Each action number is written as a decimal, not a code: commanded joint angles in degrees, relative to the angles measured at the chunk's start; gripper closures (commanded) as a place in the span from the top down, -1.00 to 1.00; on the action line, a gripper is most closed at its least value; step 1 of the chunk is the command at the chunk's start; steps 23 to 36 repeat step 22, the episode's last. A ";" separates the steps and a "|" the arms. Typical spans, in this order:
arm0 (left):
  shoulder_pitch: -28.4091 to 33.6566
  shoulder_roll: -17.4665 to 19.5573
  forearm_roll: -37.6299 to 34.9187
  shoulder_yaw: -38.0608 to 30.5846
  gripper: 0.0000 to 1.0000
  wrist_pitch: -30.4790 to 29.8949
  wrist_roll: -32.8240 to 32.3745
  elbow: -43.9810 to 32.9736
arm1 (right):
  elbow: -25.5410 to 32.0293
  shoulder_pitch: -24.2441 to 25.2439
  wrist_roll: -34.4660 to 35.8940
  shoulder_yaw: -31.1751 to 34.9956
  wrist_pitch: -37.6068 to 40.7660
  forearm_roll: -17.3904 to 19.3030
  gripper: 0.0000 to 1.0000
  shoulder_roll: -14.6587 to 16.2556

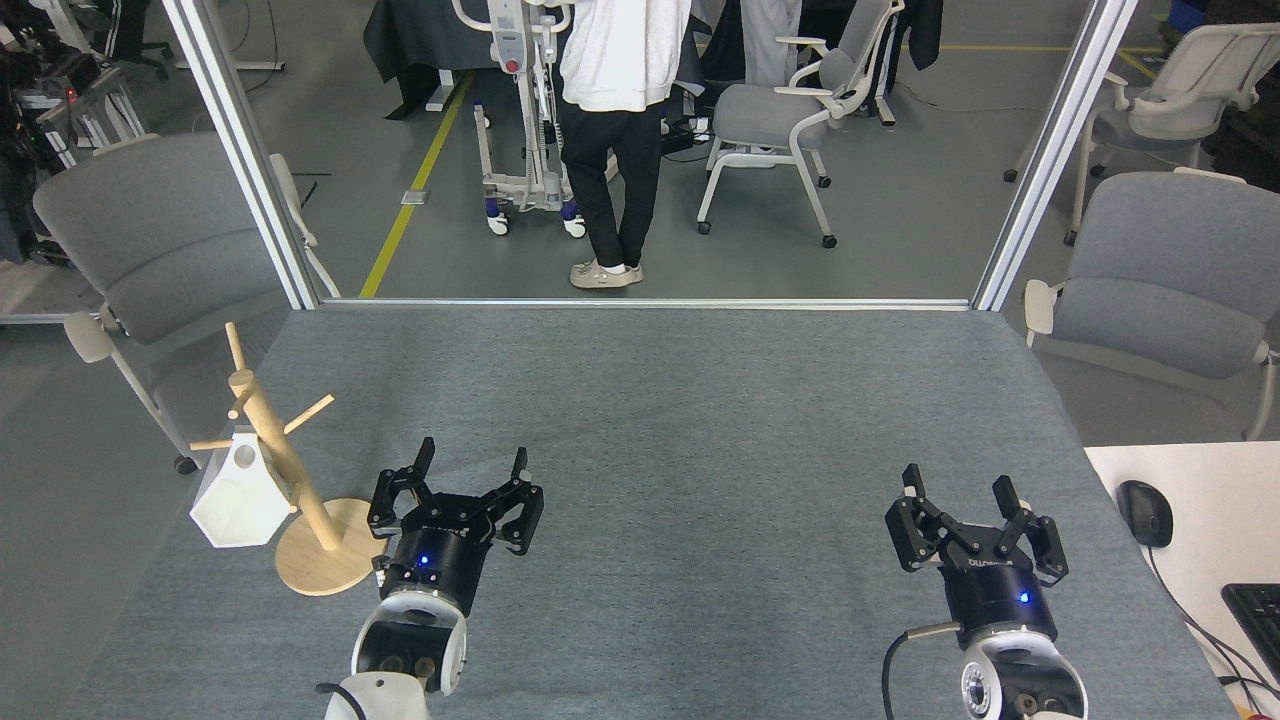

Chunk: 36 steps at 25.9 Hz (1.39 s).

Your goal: Hang cup on storage rack

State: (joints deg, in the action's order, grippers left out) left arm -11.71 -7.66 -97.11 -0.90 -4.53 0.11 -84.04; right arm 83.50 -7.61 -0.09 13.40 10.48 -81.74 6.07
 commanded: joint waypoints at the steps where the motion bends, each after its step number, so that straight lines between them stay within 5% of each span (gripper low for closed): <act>1: 1.87 0.02 0.08 2.21 0.96 0.13 -0.02 -3.23 | 0.00 0.06 0.35 -0.04 -0.10 0.00 0.99 -0.36; 36: 3.80 0.11 -0.01 5.82 0.96 0.48 -0.28 -3.76 | 0.00 0.14 0.27 -0.57 -0.02 -0.09 0.99 -0.45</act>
